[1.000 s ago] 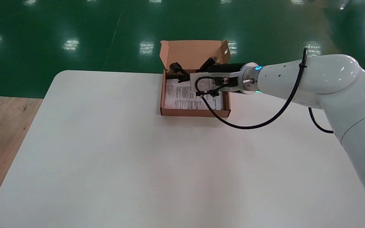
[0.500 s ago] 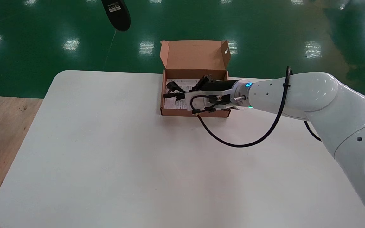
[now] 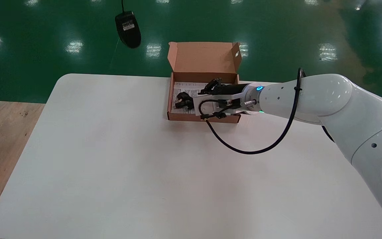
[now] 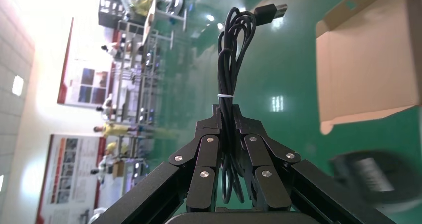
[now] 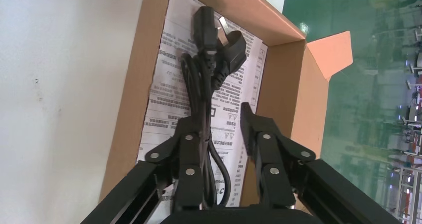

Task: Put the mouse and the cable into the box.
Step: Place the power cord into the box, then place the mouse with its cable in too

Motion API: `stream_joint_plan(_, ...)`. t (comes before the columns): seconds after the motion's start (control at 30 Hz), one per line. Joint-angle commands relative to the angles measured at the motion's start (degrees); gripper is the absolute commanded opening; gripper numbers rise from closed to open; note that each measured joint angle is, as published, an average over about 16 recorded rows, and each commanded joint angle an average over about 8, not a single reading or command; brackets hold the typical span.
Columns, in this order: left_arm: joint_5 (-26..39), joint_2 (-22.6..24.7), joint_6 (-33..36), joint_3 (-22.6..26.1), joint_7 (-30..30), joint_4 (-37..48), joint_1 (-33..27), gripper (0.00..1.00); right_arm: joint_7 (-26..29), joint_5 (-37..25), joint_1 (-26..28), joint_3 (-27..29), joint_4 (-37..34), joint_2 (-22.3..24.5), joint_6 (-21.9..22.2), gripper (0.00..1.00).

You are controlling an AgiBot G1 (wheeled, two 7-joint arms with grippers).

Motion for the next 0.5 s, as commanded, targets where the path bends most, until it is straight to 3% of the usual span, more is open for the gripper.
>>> stream_joint_plan(0.03,0.26,0.35,0.63,0.19,0.09,0.39,0.23,0.0,-0.11,0.43,-0.04,-0.94,0.23,-0.02,0.27,1.0)
stream_joint_plan(0.2,-0.71,2.46,-1.08,-0.47,0.2,1.3,2.05,0.0,1.96,3.99,2.14,-0.43,-2.63,0.49,0.53,1.0)
stream_joint_plan(0.5,-4.2,9.61,-9.97,-2.91,-0.78,2.33,8.27,0.0,5.94,9.87,10.42,3.6,-14.66,4.73,1.18,1.0)
